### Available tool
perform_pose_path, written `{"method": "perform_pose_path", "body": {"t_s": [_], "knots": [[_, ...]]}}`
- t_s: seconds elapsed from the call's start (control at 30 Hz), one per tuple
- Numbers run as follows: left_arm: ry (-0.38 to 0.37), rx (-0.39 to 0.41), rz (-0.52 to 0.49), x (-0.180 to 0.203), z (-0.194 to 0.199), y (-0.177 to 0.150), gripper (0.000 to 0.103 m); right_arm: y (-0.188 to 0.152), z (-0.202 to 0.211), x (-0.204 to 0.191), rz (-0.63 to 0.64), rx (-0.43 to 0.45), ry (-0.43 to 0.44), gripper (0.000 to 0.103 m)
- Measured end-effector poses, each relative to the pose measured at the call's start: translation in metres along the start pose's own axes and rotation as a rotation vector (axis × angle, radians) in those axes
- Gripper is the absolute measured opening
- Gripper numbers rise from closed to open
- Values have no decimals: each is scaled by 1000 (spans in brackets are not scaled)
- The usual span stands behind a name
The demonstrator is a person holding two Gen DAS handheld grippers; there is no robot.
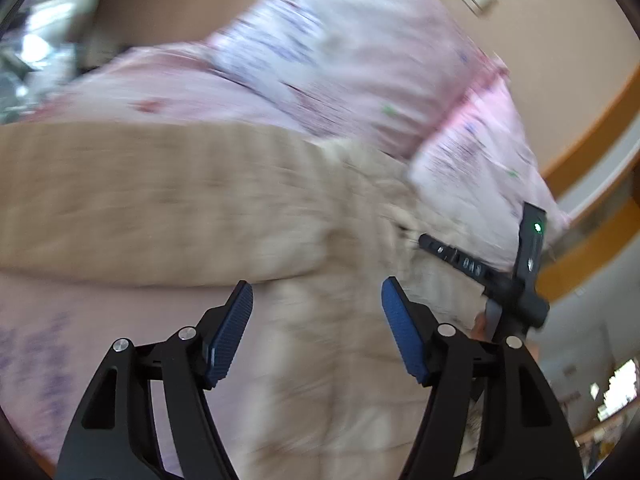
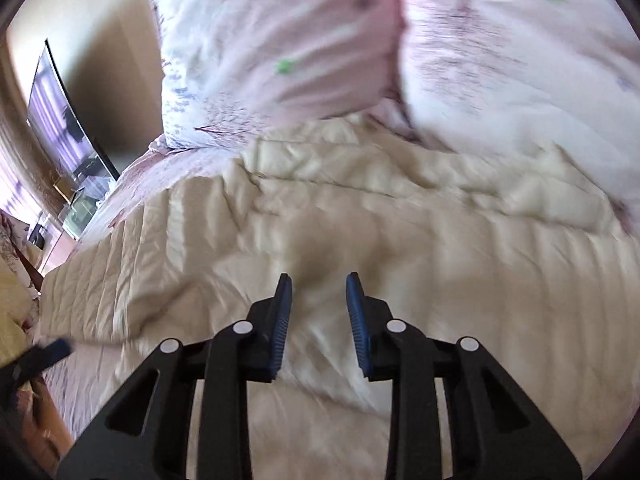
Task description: Fold large clothes
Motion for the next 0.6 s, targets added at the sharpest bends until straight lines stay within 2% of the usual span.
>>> {"method": "perform_pose_path", "body": {"t_s": [0.07,0.1,0.17,0.23,0.33,0.43,0.5,0.6], "knots": [[13,21,54,-30,17,-7,67,-3,-37,-1,-32,-130,3,33],[9,25,92,-45,24,-9,67,-3,-45,1,-45,-146,-2,33],[-11,31,176,-71,34,-14,67,-2,-41,0,-38,-124,-7,34],[-44,45,244,-93,41,-16,67,-4,-24,0,-79,-119,67,46],[-73,71,333,-112,45,-17,67,-11,15,3,-126,-61,167,62],[-96,122,458,-136,45,-14,67,-24,44,7,-109,-22,187,65],[-95,147,503,-147,47,-12,67,-32,56,8,-105,-19,204,65],[-54,191,568,-167,55,-6,67,-42,69,8,-105,-21,227,65]]}}
Point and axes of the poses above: each gripper's, at about its wrist camera, not at the fingertips, and z roughly against the way its jaws point, x to its right, y to its top, the point moved 9 cm from there along -z, roughly the way its jaws point, and after that the axes turned 13 degrees about -x, right-handed, at the moved point
